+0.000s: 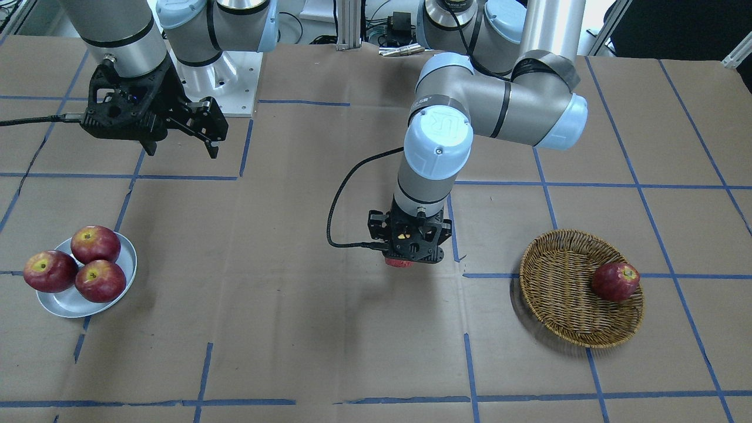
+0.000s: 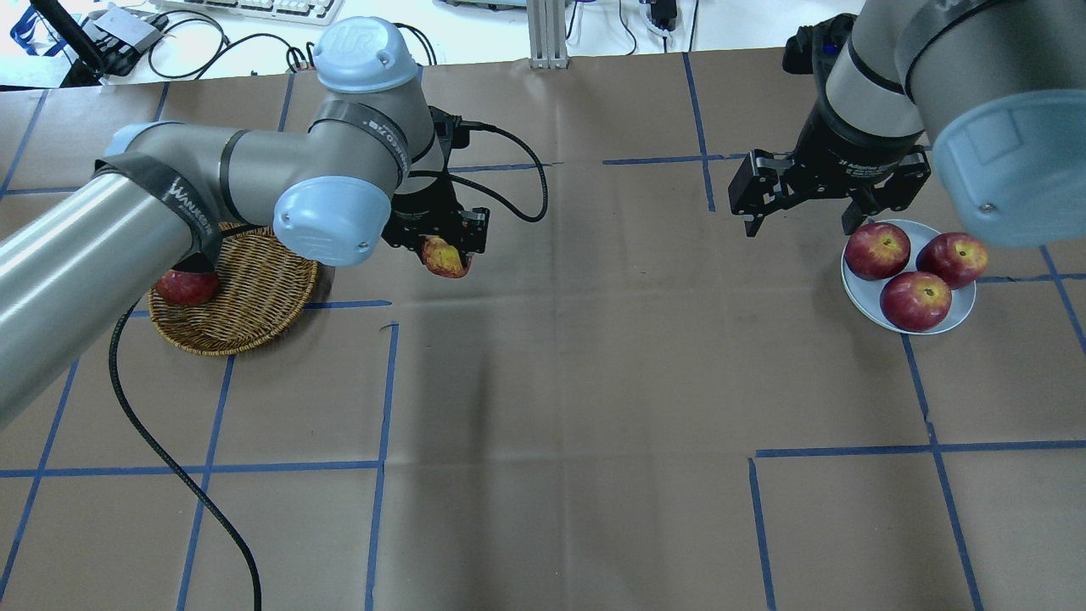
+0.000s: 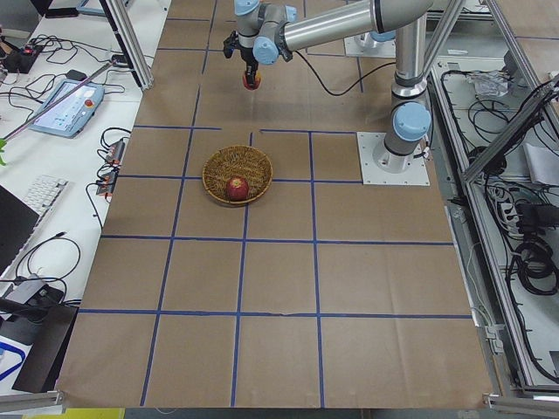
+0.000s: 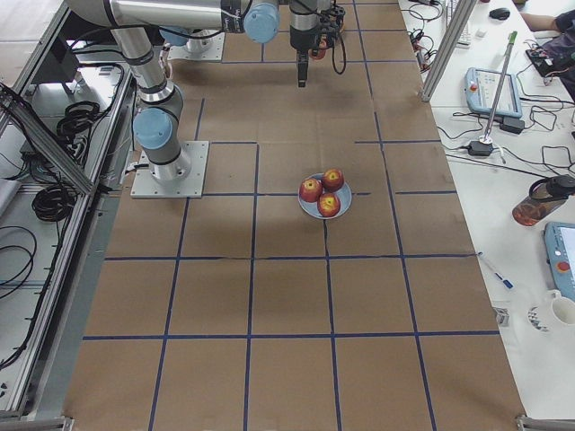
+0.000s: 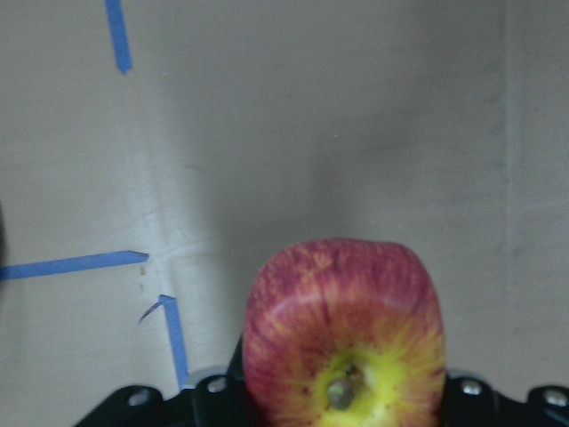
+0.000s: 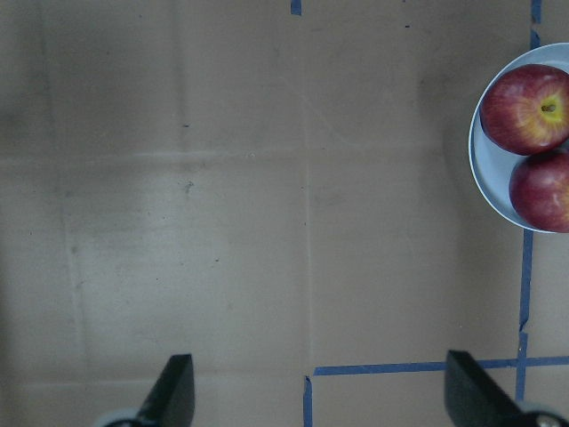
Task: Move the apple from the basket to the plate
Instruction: 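Carry the apple with the left gripper toward the table center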
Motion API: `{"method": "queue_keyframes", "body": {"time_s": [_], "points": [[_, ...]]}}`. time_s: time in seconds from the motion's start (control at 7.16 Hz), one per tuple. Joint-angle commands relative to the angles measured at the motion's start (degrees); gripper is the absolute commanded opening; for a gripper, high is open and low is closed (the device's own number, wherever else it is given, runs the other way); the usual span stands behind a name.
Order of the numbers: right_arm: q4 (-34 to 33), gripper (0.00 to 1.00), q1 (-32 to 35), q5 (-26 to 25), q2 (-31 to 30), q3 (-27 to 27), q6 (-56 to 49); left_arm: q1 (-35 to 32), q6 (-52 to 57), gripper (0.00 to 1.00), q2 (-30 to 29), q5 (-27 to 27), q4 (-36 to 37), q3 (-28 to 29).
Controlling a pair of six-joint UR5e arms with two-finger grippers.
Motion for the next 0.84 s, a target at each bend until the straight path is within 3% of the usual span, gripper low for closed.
{"method": "queue_keyframes", "body": {"time_s": [0.0, 0.28, 0.7], "points": [[0.02, 1.00, 0.00, 0.01, 0.00, 0.00, 0.00, -2.01, -2.95, 0.52, -3.08, -0.13, 3.79, 0.00], [0.02, 1.00, 0.00, 0.01, 0.00, 0.00, 0.00, -4.90, -5.68, 0.52, -6.77, 0.04, 8.79, 0.17], [0.02, 1.00, 0.00, 0.01, 0.00, 0.00, 0.00, -7.89, -7.71, 0.53, -12.22, 0.47, 8.39, 6.57]]}}
